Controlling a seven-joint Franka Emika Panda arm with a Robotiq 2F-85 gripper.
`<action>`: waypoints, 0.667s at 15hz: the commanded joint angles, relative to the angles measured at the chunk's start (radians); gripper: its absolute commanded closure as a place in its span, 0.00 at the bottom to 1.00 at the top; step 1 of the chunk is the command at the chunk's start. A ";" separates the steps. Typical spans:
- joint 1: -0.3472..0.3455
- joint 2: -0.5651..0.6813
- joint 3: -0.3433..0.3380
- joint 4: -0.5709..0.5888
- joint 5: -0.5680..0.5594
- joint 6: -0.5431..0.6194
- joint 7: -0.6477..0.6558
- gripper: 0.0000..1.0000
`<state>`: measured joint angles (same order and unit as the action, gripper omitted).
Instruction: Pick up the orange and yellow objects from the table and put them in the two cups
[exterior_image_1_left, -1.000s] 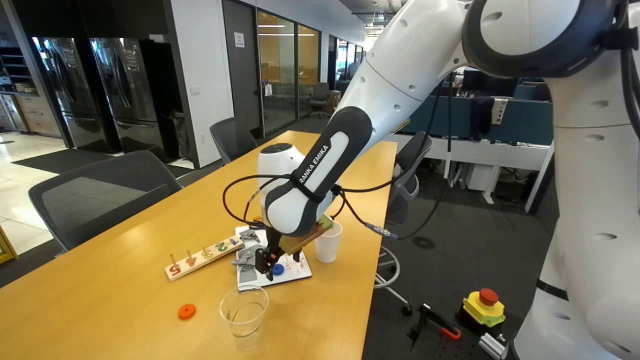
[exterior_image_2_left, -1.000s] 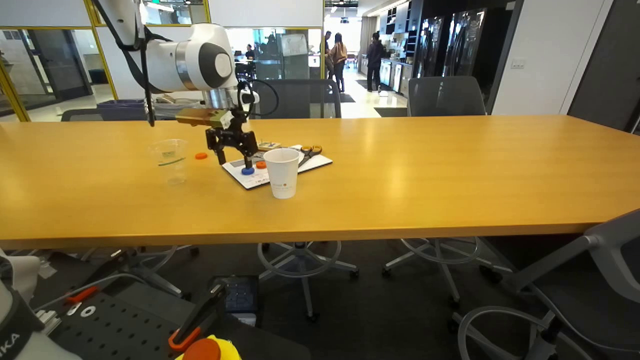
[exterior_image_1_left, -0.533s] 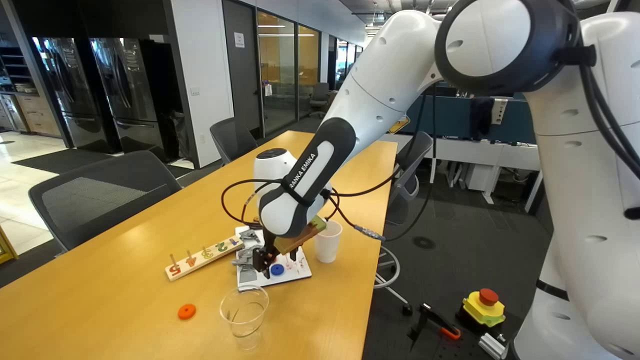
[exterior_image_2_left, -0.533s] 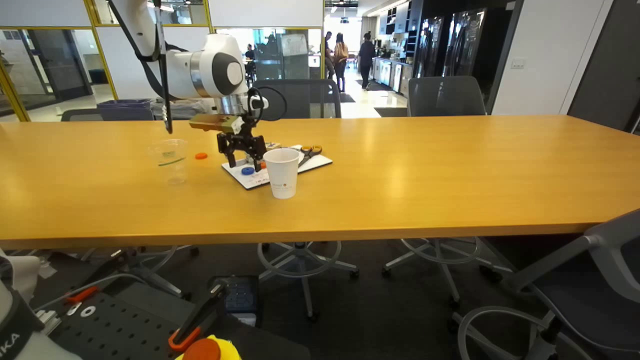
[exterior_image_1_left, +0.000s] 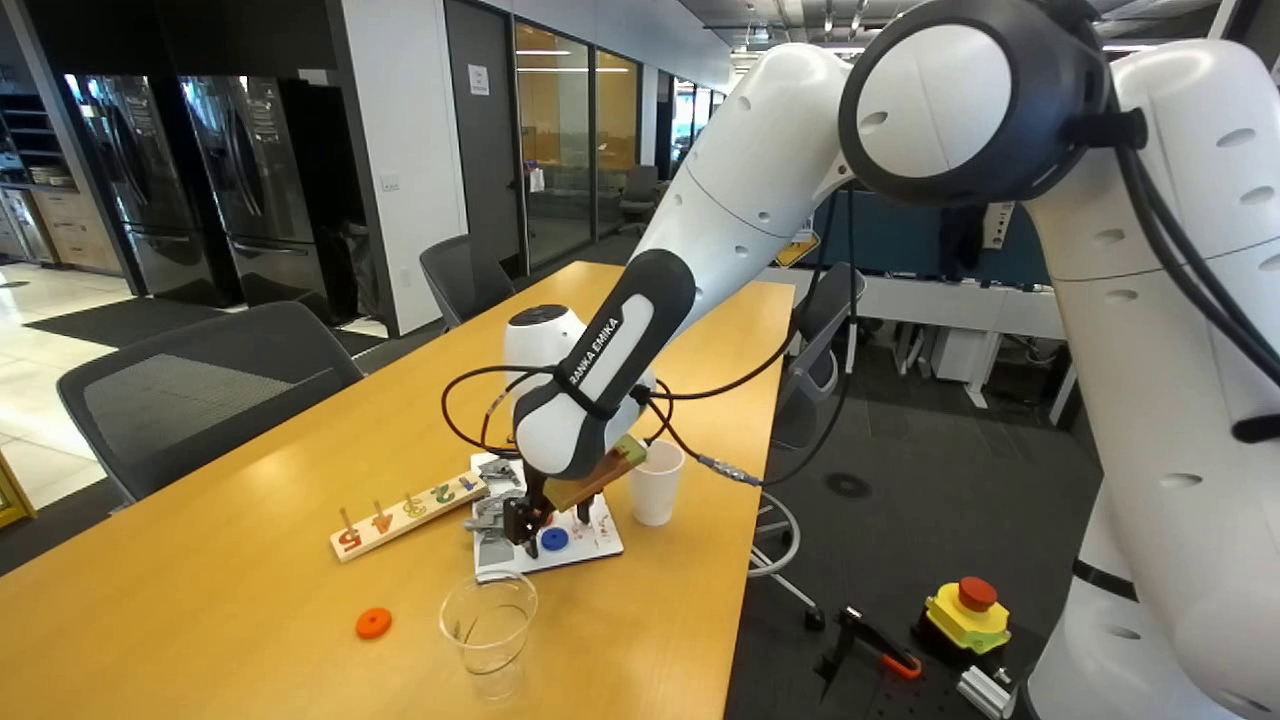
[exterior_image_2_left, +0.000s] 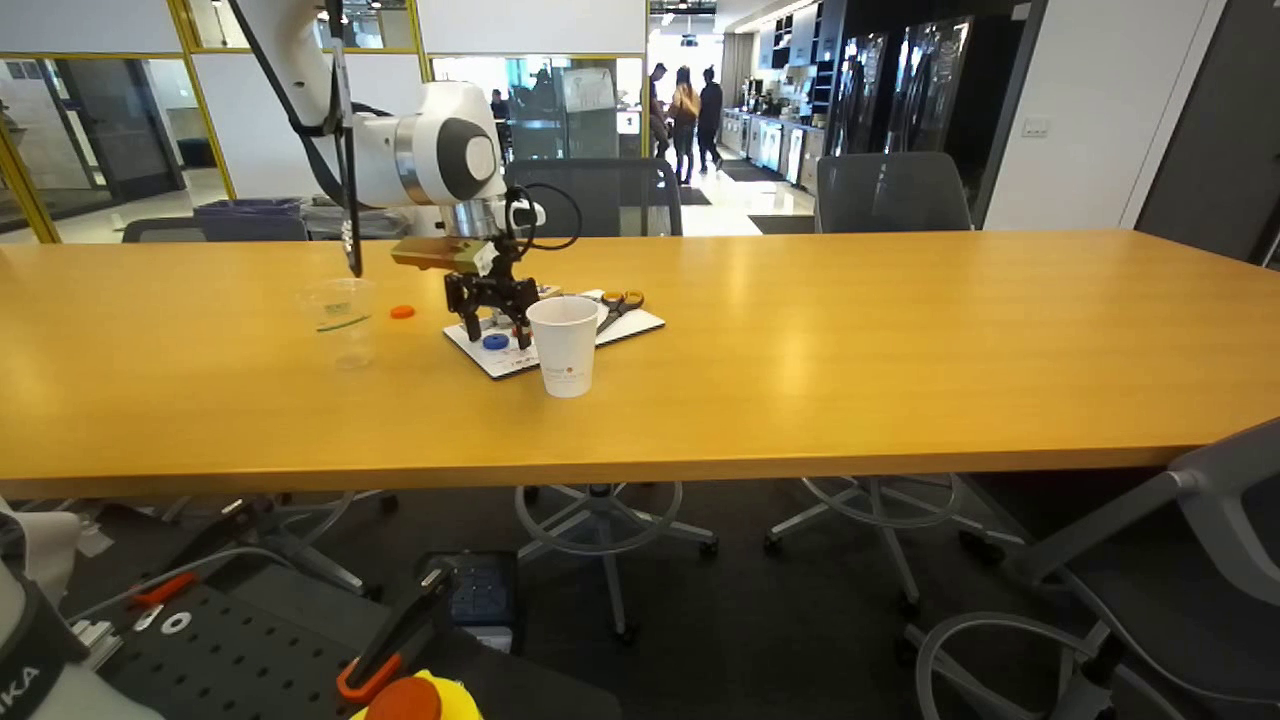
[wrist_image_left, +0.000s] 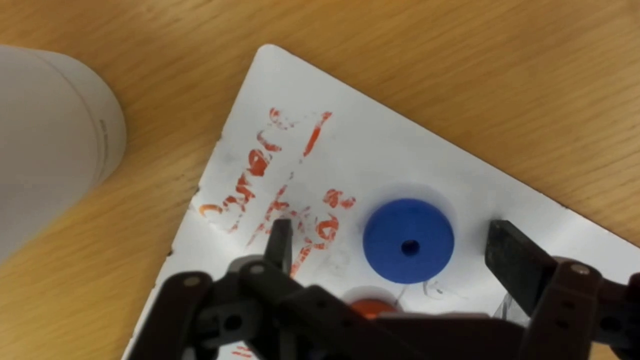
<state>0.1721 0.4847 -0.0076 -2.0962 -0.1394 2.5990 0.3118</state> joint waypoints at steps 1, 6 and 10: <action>0.016 -0.008 -0.012 0.012 0.014 -0.013 0.014 0.00; -0.005 -0.012 0.008 0.009 0.059 -0.026 -0.007 0.00; -0.010 -0.014 0.011 0.007 0.093 -0.020 -0.012 0.34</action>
<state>0.1702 0.4843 -0.0045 -2.0961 -0.0794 2.5937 0.3114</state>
